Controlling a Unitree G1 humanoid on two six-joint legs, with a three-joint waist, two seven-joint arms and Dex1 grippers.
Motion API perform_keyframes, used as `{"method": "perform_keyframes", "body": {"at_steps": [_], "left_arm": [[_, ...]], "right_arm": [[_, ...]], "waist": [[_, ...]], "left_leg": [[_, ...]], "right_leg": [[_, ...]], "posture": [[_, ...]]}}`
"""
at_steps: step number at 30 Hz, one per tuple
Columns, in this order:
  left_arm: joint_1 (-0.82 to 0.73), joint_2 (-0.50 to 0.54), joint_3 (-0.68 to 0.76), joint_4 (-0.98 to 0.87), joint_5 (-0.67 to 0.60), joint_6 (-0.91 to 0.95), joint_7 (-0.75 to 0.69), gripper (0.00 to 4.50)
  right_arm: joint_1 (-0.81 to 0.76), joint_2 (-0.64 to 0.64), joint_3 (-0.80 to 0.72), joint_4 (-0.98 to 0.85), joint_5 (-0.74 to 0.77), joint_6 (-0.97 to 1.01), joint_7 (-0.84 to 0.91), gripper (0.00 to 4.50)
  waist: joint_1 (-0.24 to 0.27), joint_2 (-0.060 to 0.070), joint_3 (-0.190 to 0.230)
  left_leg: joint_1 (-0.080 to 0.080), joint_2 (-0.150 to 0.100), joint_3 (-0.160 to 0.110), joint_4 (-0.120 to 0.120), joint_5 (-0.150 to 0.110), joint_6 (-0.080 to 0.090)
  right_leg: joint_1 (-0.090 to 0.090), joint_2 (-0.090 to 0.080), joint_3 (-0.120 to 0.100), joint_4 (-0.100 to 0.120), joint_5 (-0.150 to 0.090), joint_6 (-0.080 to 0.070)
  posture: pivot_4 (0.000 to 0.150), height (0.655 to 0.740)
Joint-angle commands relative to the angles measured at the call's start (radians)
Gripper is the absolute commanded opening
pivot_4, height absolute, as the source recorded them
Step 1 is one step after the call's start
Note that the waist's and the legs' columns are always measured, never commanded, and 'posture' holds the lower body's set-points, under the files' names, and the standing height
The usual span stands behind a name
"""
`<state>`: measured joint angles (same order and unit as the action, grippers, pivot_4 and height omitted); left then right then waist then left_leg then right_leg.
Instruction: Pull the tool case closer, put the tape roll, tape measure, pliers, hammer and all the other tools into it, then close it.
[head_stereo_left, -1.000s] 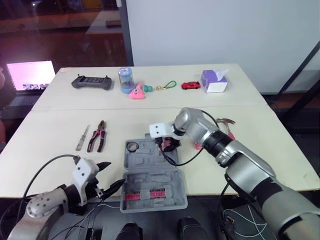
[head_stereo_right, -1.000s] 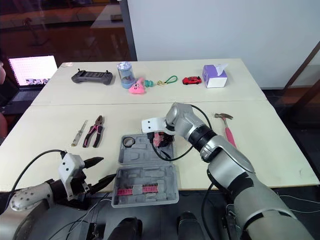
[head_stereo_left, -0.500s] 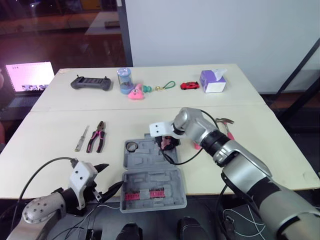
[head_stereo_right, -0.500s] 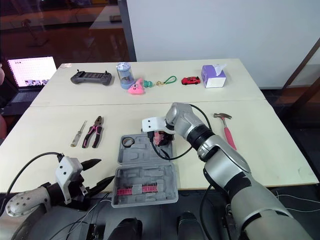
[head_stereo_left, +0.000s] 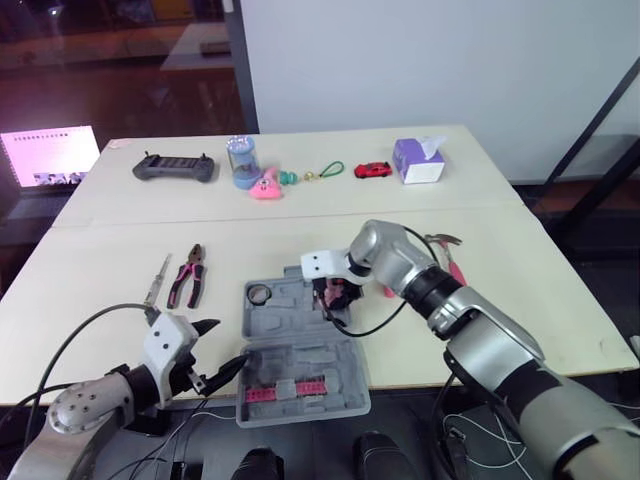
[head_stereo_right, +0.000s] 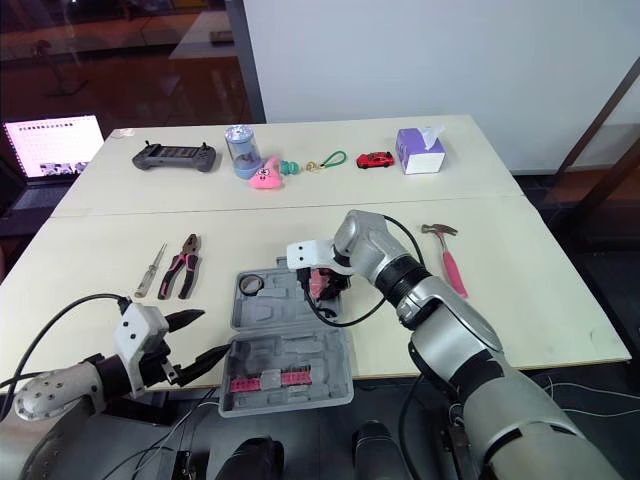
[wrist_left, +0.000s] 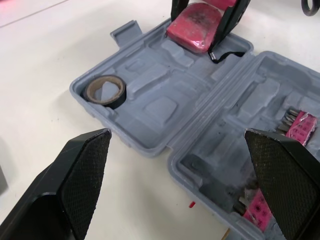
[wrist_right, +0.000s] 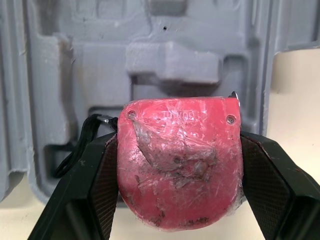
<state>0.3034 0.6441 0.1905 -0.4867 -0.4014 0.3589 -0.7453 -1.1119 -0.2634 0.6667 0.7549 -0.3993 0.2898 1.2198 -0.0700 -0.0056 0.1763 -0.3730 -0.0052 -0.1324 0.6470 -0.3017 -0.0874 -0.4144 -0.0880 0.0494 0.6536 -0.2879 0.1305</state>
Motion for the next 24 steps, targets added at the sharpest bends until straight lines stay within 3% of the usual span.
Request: {"method": "perform_keyframes", "body": {"at_steps": [1, 9, 11, 13, 24], "left_arm": [[0.020, 0.001, 0.006, -0.020, -0.013, -0.011, -0.016, 4.50], [0.047, -0.006, -0.017, -0.026, -0.005, -0.016, -0.024, 4.50], [0.039, -0.005, -0.020, -0.020, -0.004, -0.014, -0.025, 4.50], [0.032, -0.005, -0.024, -0.015, -0.005, -0.012, -0.026, 4.50], [-0.009, -0.001, -0.043, -0.006, -0.007, 0.005, -0.029, 4.50]], "right_arm": [[-0.021, 0.002, -0.020, -0.002, -0.007, -0.052, -0.023, 2.92], [-0.011, 0.016, -0.049, 0.002, 0.022, -0.078, -0.018, 2.92], [-0.011, 0.014, -0.051, 0.004, 0.014, -0.091, -0.037, 3.93], [-0.012, 0.006, -0.050, -0.002, 0.001, -0.116, -0.062, 4.44], [0.072, -0.093, -0.200, -0.288, 0.138, -0.061, 0.005, 4.44]], "waist": [[0.000, 0.000, 0.000], [0.000, 0.000, 0.000], [0.000, 0.000, 0.000], [0.000, 0.000, 0.000], [0.001, 0.000, 0.000]], "left_leg": [[0.000, 0.000, 0.000, 0.000, 0.000, 0.000], [0.000, 0.000, 0.000, 0.000, 0.000, 0.000], [0.000, 0.000, 0.000, 0.000, 0.000, 0.000], [0.000, 0.000, 0.000, 0.000, 0.000, 0.000], [0.000, 0.000, 0.000, 0.000, 0.000, 0.000]], "right_leg": [[0.000, 0.000, 0.000, 0.000, 0.000, 0.000], [0.000, 0.000, 0.000, 0.000, 0.000, 0.000], [0.000, 0.000, 0.000, 0.000, 0.000, 0.000], [0.000, 0.000, 0.000, 0.000, 0.000, 0.000], [0.000, 0.000, 0.000, 0.000, 0.000, 0.000]], "posture": [[0.150, 0.7400], [0.150, 0.7400], [0.150, 0.7400], [0.150, 0.7400], [0.150, 0.7400]]}}
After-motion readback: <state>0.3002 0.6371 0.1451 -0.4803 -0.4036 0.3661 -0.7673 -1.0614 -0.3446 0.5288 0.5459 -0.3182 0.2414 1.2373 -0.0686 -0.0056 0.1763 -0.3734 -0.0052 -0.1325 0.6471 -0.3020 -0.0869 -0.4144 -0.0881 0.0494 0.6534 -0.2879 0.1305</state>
